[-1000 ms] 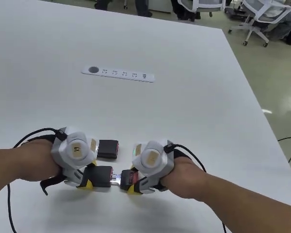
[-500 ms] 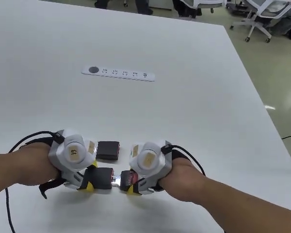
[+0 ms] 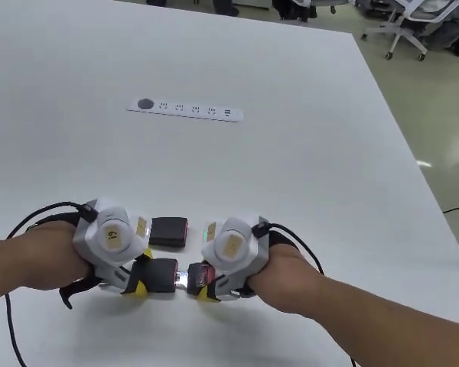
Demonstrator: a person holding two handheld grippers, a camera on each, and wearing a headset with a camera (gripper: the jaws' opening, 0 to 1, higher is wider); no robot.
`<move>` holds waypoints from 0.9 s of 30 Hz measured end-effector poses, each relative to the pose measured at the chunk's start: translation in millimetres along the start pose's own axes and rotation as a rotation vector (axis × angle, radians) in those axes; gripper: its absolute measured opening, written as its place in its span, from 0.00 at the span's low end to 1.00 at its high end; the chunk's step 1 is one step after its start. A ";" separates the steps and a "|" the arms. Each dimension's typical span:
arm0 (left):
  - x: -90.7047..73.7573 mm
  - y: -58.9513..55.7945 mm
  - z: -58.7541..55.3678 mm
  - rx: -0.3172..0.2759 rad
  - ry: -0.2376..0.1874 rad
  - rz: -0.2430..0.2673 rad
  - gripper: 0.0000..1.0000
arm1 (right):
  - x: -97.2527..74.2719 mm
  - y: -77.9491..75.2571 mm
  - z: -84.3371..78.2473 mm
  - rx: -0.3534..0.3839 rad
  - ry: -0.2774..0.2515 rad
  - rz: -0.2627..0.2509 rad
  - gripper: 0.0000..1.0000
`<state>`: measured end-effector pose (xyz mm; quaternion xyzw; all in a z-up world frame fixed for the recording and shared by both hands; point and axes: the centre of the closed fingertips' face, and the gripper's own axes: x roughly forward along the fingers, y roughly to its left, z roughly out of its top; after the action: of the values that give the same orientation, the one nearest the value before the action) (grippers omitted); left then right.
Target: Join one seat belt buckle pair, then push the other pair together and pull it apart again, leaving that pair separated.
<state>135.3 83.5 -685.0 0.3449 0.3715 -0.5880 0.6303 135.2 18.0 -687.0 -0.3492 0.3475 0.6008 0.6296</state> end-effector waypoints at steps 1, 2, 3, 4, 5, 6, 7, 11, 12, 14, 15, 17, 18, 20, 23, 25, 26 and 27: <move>-0.2 -0.3 0.6 0.002 0.000 -0.001 0.32 | 1.3 0.2 2.5 -0.002 -0.005 0.001 0.31; 0.1 0.1 0.2 0.003 0.000 -0.001 0.32 | 4.0 0.5 5.7 -0.001 -0.005 0.000 0.31; 0.3 0.3 0.0 0.003 0.001 -0.001 0.32 | 6.2 -0.3 7.2 -0.003 -0.003 -0.002 0.31; 0.7 0.9 -0.8 0.002 0.001 -0.001 0.32 | 6.9 -0.8 6.9 -0.006 0.003 -0.003 0.31; 1.0 1.3 -1.2 0.001 0.000 -0.001 0.32 | 6.4 -1.0 6.4 -0.007 -0.001 -0.001 0.31; 1.0 1.2 -1.1 0.000 -0.001 0.000 0.32 | 6.4 -0.9 5.8 -0.001 -0.007 0.001 0.31; 1.0 1.1 -1.1 0.000 -0.001 0.000 0.32 | 6.7 -1.5 5.3 0.002 -0.014 0.002 0.31; 1.9 2.1 -2.1 -0.005 -0.006 0.001 0.32 | 9.3 -1.6 8.3 0.010 -0.013 -0.003 0.31; 1.0 0.9 -0.8 -0.006 -0.012 0.002 0.32 | 9.6 -1.5 9.0 0.010 -0.012 -0.003 0.31; 0.5 1.5 -1.2 -0.008 -0.020 0.007 0.32 | 12.1 1.3 4.3 0.015 0.003 -0.004 0.31; 0.5 1.5 -0.8 -0.012 -0.022 0.008 0.32 | 14.2 0.6 2.4 0.015 0.003 -0.005 0.31; 1.1 1.2 -0.9 -0.010 -0.020 0.008 0.32 | 15.4 -0.5 2.1 0.017 -0.002 -0.005 0.31; 1.3 1.1 -1.0 -0.008 -0.016 0.007 0.32 | 16.7 -0.5 2.0 0.018 -0.002 -0.004 0.31; 1.4 0.6 -0.6 -0.005 -0.011 0.006 0.32 | 16.9 -0.4 3.1 0.017 -0.002 -0.006 0.31; 1.2 -0.1 -0.4 -0.010 -0.010 0.008 0.32 | 16.7 -1.7 3.8 0.021 -0.005 -0.008 0.31; 1.8 0.8 -1.9 -0.013 -0.009 0.007 0.32 | 16.2 -2.5 4.9 0.025 -0.013 -0.009 0.31; 1.8 0.8 -2.1 -0.014 -0.007 0.007 0.32 | 16.5 -2.6 5.9 0.024 -0.013 -0.012 0.31; 1.8 0.4 -2.4 -0.010 -0.002 0.005 0.32 | 15.9 -2.5 6.5 0.021 -0.012 -0.014 0.31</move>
<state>135.6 84.8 -687.8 0.3420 0.3729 -0.5850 0.6338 138.4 31.7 -697.1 -0.3412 0.3475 0.5949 0.6395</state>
